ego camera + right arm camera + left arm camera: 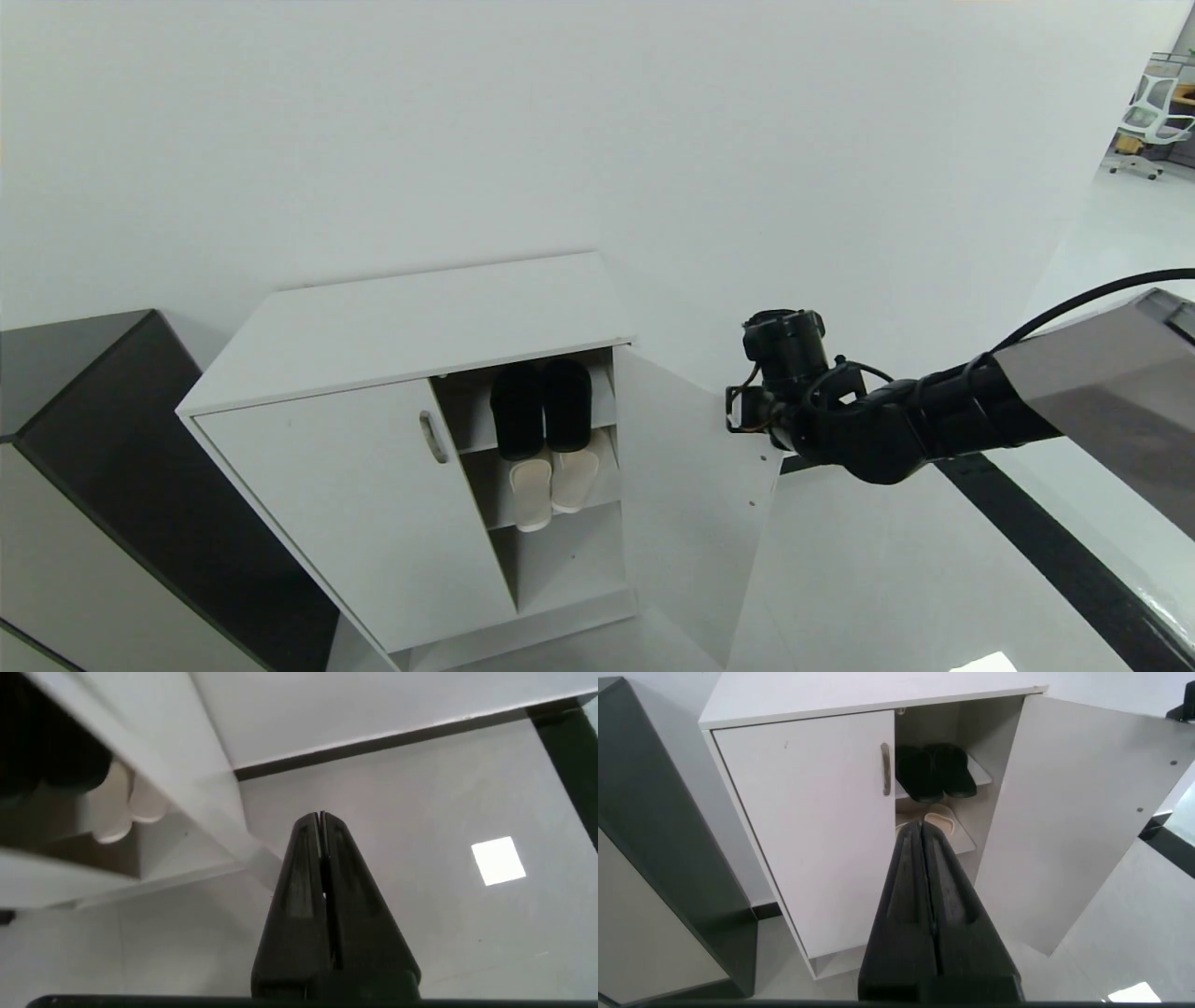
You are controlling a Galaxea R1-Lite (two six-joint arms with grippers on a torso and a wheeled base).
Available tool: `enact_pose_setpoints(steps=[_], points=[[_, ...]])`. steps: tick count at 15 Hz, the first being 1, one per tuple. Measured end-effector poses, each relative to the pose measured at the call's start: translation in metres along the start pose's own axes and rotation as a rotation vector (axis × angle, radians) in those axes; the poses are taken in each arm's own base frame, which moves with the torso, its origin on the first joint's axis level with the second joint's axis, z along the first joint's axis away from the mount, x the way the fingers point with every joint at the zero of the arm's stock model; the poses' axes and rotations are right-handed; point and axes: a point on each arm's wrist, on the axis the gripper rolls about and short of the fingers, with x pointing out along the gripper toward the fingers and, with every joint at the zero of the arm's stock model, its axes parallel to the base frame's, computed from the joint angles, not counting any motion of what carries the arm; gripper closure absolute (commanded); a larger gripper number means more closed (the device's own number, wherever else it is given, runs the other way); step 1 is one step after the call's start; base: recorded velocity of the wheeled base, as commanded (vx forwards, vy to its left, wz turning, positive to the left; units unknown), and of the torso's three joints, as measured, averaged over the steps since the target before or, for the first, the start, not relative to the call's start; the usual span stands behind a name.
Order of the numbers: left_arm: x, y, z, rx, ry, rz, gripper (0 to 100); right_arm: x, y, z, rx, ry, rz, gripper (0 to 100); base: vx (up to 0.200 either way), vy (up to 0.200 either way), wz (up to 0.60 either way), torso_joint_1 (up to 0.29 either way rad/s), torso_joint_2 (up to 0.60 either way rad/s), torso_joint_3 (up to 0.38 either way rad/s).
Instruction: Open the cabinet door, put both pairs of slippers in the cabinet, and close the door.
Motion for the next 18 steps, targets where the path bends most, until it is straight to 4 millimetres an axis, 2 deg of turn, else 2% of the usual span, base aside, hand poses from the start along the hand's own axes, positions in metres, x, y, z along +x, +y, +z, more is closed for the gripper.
enact_pose_setpoints(steps=[6,10,16,18], points=[[0.0,0.0,0.0,0.0,0.0,-0.001,100,-0.068,0.047,-0.021,-0.074,0.028,0.188,100,0.0,0.0,0.0,0.0,0.0,0.0],[0.0,0.0,0.0,0.0,0.0,0.0,100,-0.105,0.055,-0.026,-0.105,0.054,0.332,100,0.0,0.0,0.0,0.0,0.0,0.0],[0.0,0.0,0.0,0.0,0.0,0.0,100,-0.115,0.053,-0.029,-0.135,0.049,0.362,100,0.0,0.0,0.0,0.0,0.0,0.0],[0.0,0.0,0.0,-0.001,0.0,0.0,100,-0.118,0.055,-0.031,-0.138,0.049,0.371,100,0.0,0.0,0.6,0.0,0.0,0.002]])
